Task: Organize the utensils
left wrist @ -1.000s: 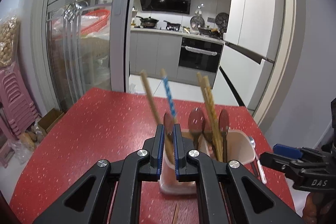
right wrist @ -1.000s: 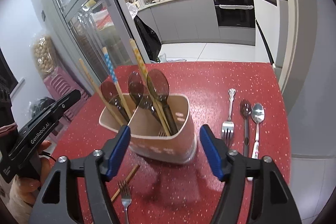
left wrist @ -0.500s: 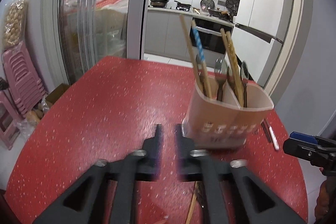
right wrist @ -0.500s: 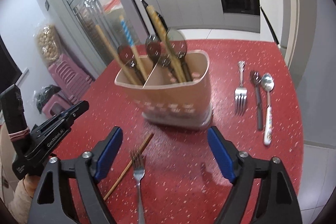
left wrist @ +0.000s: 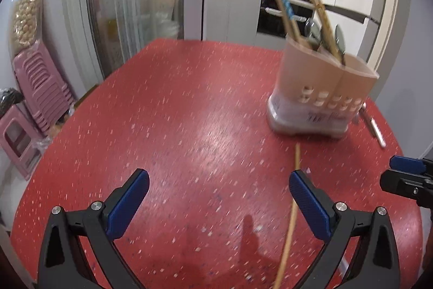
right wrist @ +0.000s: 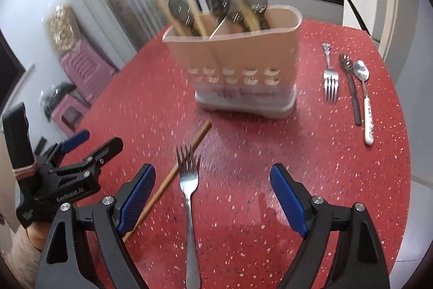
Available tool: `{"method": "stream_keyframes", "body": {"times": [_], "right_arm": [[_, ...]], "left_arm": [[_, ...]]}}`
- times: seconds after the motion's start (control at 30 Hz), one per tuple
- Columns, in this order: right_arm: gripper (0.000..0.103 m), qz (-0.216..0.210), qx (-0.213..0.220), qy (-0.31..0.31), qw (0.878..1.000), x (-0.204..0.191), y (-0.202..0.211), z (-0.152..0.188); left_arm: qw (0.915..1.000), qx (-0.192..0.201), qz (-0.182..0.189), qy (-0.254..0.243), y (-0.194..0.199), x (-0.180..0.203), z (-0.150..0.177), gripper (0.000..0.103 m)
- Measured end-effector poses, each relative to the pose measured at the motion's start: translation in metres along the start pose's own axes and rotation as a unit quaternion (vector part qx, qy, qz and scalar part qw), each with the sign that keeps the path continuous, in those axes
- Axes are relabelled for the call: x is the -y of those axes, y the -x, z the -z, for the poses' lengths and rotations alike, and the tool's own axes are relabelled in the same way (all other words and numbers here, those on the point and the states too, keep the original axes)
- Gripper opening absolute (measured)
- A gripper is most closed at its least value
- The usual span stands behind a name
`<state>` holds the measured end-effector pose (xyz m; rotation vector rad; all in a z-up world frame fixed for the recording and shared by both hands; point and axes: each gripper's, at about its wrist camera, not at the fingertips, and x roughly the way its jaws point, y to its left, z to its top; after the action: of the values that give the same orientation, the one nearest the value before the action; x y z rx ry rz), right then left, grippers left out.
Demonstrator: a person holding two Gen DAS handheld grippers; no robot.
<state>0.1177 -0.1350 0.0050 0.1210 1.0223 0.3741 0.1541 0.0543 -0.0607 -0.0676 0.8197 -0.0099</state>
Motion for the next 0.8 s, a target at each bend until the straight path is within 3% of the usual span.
{"method": "stream_keyframes", "body": {"times": [0.1, 0.27, 0.8], "right_arm": [[0.089, 0.002, -0.037, 0.007, 0.999, -0.006, -0.012, 0.007], [0.089, 0.018, -0.068, 0.022, 0.997, -0.017, -0.029, 0.019], [0.089, 0.066, -0.143, 0.052, 0.986, -0.046, -0.073, 0.022]], "left_arm": [[0.9997, -0.023, 0.01, -0.002, -0.018, -0.005, 0.016, 0.103], [0.999, -0.044, -0.004, -0.009, -0.038, -0.013, 0.034, 0.103], [0.9987, -0.048, -0.012, -0.009, -0.04, -0.037, 0.069, 0.103]]}}
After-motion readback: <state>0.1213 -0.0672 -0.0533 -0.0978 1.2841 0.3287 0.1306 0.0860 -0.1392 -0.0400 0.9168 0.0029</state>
